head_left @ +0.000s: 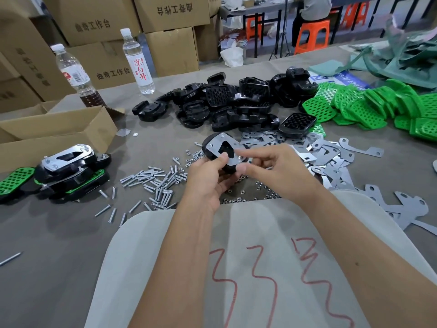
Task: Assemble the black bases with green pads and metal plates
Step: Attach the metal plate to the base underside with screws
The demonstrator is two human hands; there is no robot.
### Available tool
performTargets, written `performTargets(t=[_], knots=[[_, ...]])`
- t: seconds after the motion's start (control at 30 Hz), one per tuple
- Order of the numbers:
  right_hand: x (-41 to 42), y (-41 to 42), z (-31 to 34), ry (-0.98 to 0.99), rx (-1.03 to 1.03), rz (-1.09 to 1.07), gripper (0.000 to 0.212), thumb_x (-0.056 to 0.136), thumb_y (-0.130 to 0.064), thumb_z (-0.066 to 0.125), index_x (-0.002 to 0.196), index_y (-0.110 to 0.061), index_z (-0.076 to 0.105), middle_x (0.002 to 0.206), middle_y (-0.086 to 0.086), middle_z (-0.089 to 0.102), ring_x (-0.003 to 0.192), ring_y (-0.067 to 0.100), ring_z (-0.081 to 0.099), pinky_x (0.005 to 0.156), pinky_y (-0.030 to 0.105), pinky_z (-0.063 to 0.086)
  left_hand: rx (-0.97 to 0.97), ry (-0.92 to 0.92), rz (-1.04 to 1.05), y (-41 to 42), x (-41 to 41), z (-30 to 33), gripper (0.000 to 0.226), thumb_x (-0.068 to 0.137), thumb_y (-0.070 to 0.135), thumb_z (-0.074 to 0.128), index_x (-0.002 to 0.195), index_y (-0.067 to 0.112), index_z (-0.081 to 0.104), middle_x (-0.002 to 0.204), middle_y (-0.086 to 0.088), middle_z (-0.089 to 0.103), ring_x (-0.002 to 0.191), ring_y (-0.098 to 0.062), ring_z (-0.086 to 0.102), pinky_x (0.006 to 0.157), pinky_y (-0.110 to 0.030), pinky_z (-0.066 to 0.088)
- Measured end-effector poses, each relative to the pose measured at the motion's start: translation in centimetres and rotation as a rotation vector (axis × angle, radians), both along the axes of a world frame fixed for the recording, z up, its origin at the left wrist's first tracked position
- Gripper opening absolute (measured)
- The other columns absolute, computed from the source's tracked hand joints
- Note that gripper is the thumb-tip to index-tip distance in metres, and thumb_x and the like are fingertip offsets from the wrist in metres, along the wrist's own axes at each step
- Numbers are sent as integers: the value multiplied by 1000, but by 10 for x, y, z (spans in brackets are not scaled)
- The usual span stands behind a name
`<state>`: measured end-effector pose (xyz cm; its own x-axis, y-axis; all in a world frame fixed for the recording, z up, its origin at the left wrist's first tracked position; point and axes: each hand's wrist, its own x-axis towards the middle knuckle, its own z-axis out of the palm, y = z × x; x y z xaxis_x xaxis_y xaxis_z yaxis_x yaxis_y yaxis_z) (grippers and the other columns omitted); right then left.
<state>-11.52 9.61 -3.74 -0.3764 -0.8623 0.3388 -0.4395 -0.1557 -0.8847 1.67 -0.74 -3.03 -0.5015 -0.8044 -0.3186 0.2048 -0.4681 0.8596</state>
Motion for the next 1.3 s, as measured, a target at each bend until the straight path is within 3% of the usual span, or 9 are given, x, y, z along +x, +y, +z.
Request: performTargets(t=[0.07,0.13,0.2,0.3,0.5,0.63,0.8,1.0,1.3], knots=[[-3,2,1,-19,-68,-75,53,97,-36,73,56,-5,58,48,-4,33,47,12,25,48,21,25,27,11,9,0,0,1,8,101,4,62,104,-2,67,90,-20,78,73,-32,77,61,-30,62],[-7,3,0,-30,-117,-148,67,98,-40,70,52,-9,32,49,-7,23,46,12,19,47,20,21,40,22,20,0,0,2,11,102,5,62,107,-4,66,89,-21,78,71,-34,78,59,-29,62],[-5,1,-2,60,-131,-164,54,97,-33,73,56,-14,45,48,-9,32,46,12,27,46,23,27,25,15,16,1,0,3,11,101,5,63,108,-3,65,89,-20,78,72,-32,78,60,-29,62],[-4,-6,-7,199,-56,-167,11,96,-23,73,93,-21,64,63,-1,55,52,17,46,53,32,41,-41,-12,10,5,0,4,14,99,3,65,112,-2,65,95,-18,79,75,-28,78,64,-30,63],[-1,-12,-9,534,130,-119,8,108,-33,45,102,-28,44,81,-8,56,77,16,53,71,46,47,-207,-151,27,4,5,9,18,95,6,69,112,4,68,107,-16,77,92,-32,78,60,-25,59],[6,-11,-6,629,166,-46,10,109,-36,36,103,-30,41,88,-8,52,81,23,51,68,42,42,-323,-267,48,2,5,8,18,90,8,68,108,4,69,98,-15,75,74,-25,72,53,-23,54],[14,-10,-2,655,166,-29,15,108,-28,42,93,-24,41,76,-2,51,74,27,48,62,45,41,-440,-355,44,5,2,5,20,67,25,66,85,19,72,84,-3,78,80,-22,76,55,-28,57],[21,-13,-4,825,257,-234,25,110,-35,34,89,-21,39,66,-1,49,65,33,48,54,39,29,-415,-369,73,8,-2,5,30,65,26,67,90,12,74,89,-10,78,88,-32,76,80,-54,64],[22,-16,-5,547,377,-470,32,110,-30,31,82,-16,40,69,4,46,69,34,42,60,38,26,-476,-337,141,29,-13,8,24,64,27,74,86,18,76,82,3,78,85,-25,75,85,-51,62]])
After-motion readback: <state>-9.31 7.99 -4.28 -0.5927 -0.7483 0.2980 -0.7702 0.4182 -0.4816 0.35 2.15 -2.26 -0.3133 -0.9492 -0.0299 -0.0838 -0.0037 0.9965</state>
